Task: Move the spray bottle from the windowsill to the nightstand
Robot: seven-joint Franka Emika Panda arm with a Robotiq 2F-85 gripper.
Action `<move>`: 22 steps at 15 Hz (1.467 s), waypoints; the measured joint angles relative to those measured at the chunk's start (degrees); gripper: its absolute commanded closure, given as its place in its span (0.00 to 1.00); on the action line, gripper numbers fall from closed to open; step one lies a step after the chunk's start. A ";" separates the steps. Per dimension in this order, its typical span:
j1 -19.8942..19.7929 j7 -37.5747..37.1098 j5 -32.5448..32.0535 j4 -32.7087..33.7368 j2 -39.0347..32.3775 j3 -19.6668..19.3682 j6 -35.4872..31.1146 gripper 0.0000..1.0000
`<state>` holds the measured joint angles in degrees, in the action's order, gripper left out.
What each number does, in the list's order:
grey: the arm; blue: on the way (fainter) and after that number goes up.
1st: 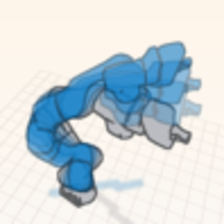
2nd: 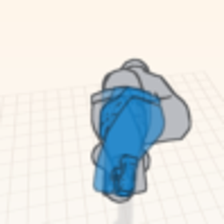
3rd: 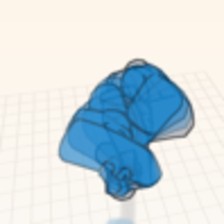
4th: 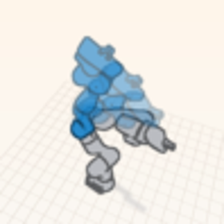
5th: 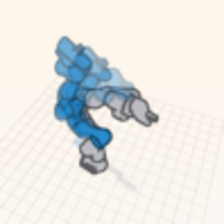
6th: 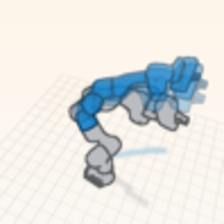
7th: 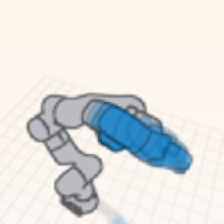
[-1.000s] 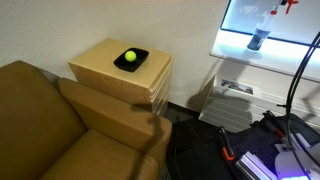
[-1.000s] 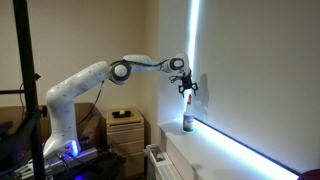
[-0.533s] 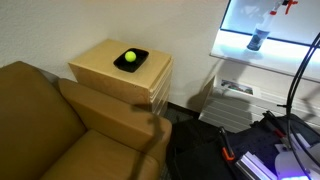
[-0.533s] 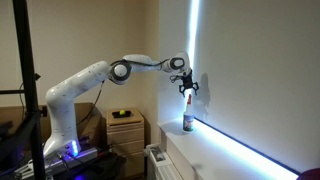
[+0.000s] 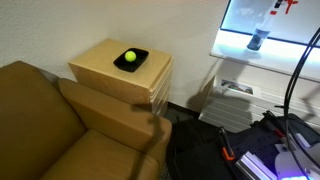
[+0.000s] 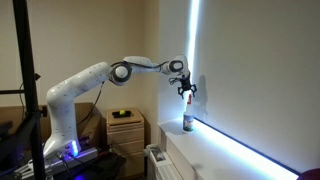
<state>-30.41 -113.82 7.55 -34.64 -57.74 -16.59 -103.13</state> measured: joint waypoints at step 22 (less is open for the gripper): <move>-4.87 15.02 0.54 3.28 5.66 1.18 15.97 0.94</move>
<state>-35.27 -98.80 8.09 -31.35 -52.09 -15.41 -87.15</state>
